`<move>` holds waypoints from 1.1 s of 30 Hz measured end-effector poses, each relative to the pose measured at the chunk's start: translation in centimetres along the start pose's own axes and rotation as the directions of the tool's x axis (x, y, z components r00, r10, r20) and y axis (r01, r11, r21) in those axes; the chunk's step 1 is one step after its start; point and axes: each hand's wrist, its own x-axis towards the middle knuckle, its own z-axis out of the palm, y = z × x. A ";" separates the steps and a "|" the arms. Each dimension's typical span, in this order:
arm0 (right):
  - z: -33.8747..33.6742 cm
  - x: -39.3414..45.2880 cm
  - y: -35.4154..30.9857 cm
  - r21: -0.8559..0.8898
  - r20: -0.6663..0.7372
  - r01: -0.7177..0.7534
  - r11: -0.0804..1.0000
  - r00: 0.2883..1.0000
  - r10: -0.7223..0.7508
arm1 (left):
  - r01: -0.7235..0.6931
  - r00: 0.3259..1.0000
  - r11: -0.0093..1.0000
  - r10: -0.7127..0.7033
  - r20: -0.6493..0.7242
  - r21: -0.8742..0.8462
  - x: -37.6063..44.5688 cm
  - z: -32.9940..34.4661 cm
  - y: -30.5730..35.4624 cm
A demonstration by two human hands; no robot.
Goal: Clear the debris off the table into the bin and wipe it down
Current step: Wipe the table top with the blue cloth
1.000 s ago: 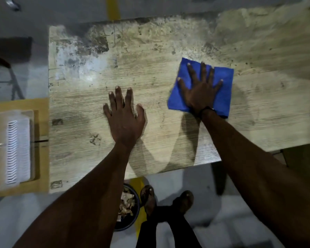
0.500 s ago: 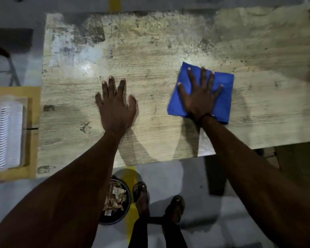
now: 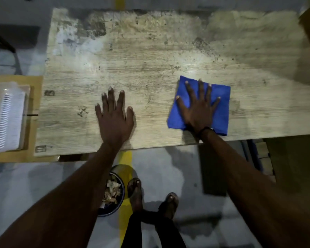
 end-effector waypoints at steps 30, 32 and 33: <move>-3.7 -1.6 17.2 0.000 0.040 0.006 1.000 0.999 -0.005 | -0.105 0.986 0.990 0.117 0.123 -0.099 1.6 4.6 14.5; -3.5 -1.4 16.8 0.004 0.010 -0.080 0.997 0.997 0.080 | -0.067 0.991 0.992 0.079 0.110 -0.105 2.9 5.0 15.3; -3.0 -1.7 15.6 0.000 -0.016 -0.101 0.995 0.995 0.101 | -0.044 0.993 0.994 0.055 0.106 -0.104 3.2 5.2 15.8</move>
